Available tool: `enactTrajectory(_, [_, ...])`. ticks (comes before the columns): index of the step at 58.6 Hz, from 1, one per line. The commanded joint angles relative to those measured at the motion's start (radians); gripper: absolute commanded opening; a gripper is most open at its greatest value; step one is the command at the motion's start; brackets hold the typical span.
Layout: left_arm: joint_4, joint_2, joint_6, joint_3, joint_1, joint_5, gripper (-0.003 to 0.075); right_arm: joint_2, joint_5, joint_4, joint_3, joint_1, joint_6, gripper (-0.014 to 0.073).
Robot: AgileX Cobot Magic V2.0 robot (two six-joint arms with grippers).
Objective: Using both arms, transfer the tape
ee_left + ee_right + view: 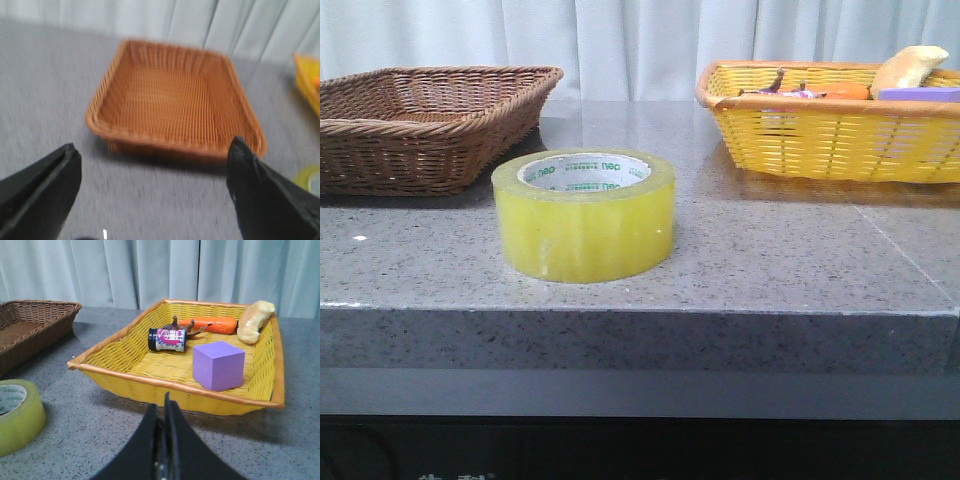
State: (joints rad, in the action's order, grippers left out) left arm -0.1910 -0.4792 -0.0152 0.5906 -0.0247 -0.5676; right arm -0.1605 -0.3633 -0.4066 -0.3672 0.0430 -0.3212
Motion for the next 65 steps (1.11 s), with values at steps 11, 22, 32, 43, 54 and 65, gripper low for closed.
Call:
enactTrajectory(11, [-0.14, -0.274, -0.032, 0.174, 0.002, -0.174, 0.0586, -0.008, 0.08, -0.016, -0.023, -0.002, -0.011, -0.0111])
enactTrajectory(22, [-0.174, -0.463, -0.053, 0.272, -0.097, -0.165, 0.0586, -0.008, 0.08, -0.016, -0.023, -0.002, -0.011, -0.0111])
enactTrajectory(32, [-0.174, -0.594, -0.032, 0.336, -0.258, -0.129, 0.0586, -0.008, 0.079, -0.016, -0.023, -0.002, -0.011, -0.0111])
enactTrajectory(43, [-0.174, -0.744, 0.03, 0.417, -0.418, -0.128, 0.0578, -0.008, 0.079, -0.016, -0.023, -0.002, -0.011, -0.0111])
enactTrajectory(54, [-0.174, -0.87, 0.06, 0.489, -0.506, -0.128, 0.0528, -0.008, 0.079, -0.016, -0.023, -0.002, -0.011, -0.0111])
enactTrajectory(65, [-0.174, -0.981, 0.082, 0.56, -0.533, -0.127, 0.0528, -0.008, 0.079, -0.016, -0.023, -0.002, -0.011, -0.0111])
